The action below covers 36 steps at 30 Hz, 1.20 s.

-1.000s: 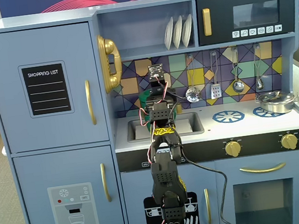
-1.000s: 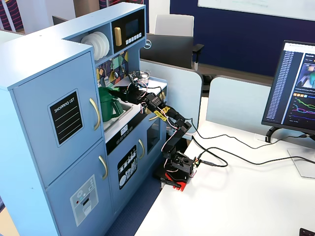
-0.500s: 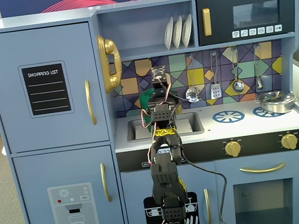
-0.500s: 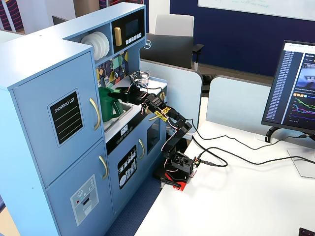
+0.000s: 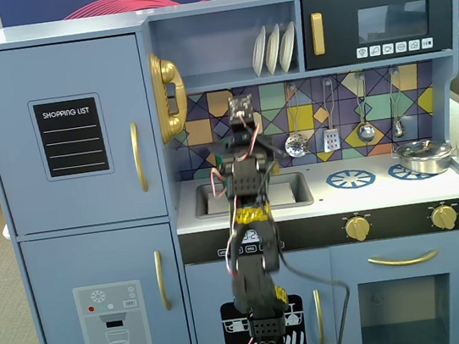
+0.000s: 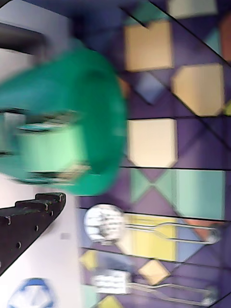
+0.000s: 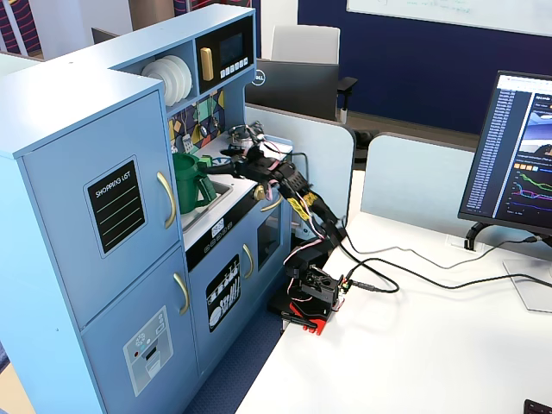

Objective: Pick up the lid from the counter and put it on the green recipient

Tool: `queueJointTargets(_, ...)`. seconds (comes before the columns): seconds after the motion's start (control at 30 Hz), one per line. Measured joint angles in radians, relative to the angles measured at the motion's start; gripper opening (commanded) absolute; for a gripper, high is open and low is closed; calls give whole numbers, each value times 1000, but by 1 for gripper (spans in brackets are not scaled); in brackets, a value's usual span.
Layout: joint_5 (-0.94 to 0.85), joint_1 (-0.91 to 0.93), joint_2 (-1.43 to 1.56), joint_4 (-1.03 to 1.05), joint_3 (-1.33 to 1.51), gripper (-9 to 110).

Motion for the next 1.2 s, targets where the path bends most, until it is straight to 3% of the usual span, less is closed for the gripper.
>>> queueJointTargets(0.07, 0, -5, 106, 41, 129, 35)
queueJointTargets(0.2, 31, -14, 264, 86, 414, 2)
queueJointTargets(0.23, 23, -25, 285, 86, 488, 0)
queueJointTargets(0.37, -67, -61, 365, 66, 813, 0)
queueJointTargets(0.6, 107, -60, 588, 264, 1201, 0)
queueJointTargets(0.83, 181, -64, 712, 620, 1304, 1)
queueJointTargets(1.2, 150, -61, 732, 658, 1308, 3)
